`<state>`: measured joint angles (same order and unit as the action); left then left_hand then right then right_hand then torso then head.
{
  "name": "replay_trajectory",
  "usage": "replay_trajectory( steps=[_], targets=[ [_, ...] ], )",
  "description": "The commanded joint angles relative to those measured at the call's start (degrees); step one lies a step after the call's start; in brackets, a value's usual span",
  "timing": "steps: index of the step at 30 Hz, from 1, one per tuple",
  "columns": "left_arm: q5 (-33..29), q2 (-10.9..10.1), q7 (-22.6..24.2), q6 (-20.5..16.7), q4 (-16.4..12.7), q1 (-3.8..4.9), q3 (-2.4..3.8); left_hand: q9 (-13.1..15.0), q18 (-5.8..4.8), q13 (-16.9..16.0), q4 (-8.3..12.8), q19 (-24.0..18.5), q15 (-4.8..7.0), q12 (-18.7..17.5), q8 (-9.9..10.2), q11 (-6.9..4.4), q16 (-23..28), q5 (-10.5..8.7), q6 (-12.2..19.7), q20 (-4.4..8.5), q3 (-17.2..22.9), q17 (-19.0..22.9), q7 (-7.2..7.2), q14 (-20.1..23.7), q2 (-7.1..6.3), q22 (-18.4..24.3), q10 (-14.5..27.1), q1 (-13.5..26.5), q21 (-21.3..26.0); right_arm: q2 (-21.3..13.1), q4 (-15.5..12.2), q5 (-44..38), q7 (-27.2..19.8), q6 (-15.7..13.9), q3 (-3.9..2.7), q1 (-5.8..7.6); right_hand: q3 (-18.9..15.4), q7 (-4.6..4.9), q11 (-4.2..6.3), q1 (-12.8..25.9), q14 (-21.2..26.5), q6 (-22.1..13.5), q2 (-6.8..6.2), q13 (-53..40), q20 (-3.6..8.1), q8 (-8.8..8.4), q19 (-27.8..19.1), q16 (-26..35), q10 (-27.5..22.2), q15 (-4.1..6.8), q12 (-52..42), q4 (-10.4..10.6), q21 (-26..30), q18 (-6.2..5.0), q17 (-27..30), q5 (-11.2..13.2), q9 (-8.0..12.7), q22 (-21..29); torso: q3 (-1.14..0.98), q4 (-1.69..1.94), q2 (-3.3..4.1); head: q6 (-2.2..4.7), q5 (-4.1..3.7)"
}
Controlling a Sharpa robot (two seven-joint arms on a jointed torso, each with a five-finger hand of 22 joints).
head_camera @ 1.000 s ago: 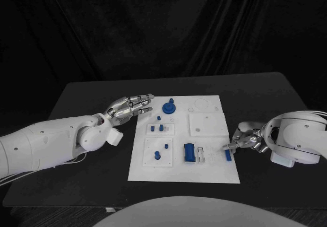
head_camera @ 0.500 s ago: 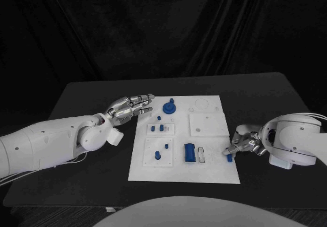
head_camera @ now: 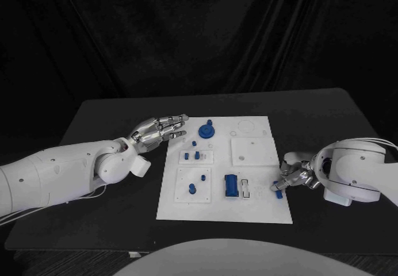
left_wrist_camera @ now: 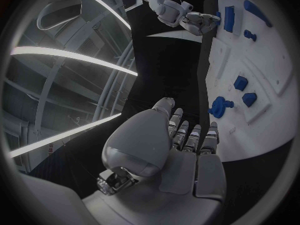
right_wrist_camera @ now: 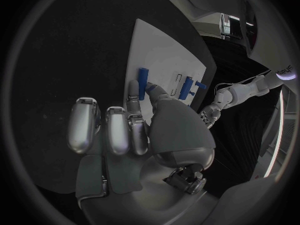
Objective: Assemble the parts on the task board
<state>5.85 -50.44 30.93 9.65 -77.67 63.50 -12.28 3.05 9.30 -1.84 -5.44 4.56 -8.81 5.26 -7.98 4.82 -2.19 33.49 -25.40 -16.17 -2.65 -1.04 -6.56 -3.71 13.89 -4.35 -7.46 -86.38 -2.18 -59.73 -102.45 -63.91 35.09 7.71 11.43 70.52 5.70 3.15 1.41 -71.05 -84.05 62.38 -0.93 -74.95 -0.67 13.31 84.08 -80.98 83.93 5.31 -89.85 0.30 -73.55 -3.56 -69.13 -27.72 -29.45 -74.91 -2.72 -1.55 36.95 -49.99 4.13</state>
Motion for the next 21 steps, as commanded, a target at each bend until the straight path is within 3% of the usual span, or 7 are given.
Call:
replay_trajectory(
  steps=[1, 10, 21],
  targets=[
    [-0.14, -0.04, 0.88, 0.82, -0.14, -0.12, 0.05, 0.04, 1.06, -0.06, -0.10, 0.18, 0.01, 0.20, -0.21, 0.26, -0.22, 0.27, -0.18, -0.18, 0.25, -0.07, -0.02, -0.32, -0.06, 0.05, -0.19, 0.51, -0.32, -0.11, -0.06, -0.82, 0.56, -2.06, 0.51, -0.74, 9.63, 0.73, -0.86, -1.55, -2.57, -0.05, 1.58, -15.05, -0.86, -3.65, 0.75, 0.23, 6.07, -0.74, -0.15, -7.81, 0.21, 0.00, 0.13, -5.29, 4.83, -10.34, 0.00, 0.01, -0.02, -0.01, 0.16],
    [-0.14, -0.21, 0.81, 0.85, -0.27, -0.18, 0.05, 0.04, 1.05, -0.09, -0.08, 0.16, 0.01, 0.29, -0.24, 0.33, -0.24, 0.28, -0.27, -0.18, 0.39, -0.08, -0.07, -0.35, -0.03, 0.07, -0.32, 0.54, -0.31, -0.40, -1.13, 6.49, -2.39, -7.09, 0.50, -0.74, 16.79, 1.32, -1.19, 2.69, -2.58, -0.19, 0.66, -15.05, -1.19, -5.09, 0.77, -0.03, 6.07, -1.08, -0.15, -10.37, -0.22, 0.02, -0.09, -12.43, 6.23, -10.42, 0.03, 0.00, -0.02, -0.01, 0.49],
    [-0.14, -0.19, 0.66, 0.82, -0.35, -0.20, 0.05, 0.04, 1.05, -0.15, 0.01, 0.17, 0.13, 0.50, -0.28, 0.62, -0.26, 0.28, -0.33, -0.18, 0.75, -0.08, -0.28, -0.36, -0.09, 0.09, -0.66, 0.70, -0.32, -0.61, -2.23, 15.97, -4.53, -10.25, 0.48, -0.17, 17.91, 1.34, -1.23, 4.27, -2.76, -0.02, 0.55, -15.05, -1.25, -5.25, 1.08, -0.50, 6.07, -1.12, -0.15, -10.40, -1.26, 0.22, -0.91, -13.12, 6.46, -10.70, -0.03, 0.09, 0.07, -0.01, 0.58]
  ],
)
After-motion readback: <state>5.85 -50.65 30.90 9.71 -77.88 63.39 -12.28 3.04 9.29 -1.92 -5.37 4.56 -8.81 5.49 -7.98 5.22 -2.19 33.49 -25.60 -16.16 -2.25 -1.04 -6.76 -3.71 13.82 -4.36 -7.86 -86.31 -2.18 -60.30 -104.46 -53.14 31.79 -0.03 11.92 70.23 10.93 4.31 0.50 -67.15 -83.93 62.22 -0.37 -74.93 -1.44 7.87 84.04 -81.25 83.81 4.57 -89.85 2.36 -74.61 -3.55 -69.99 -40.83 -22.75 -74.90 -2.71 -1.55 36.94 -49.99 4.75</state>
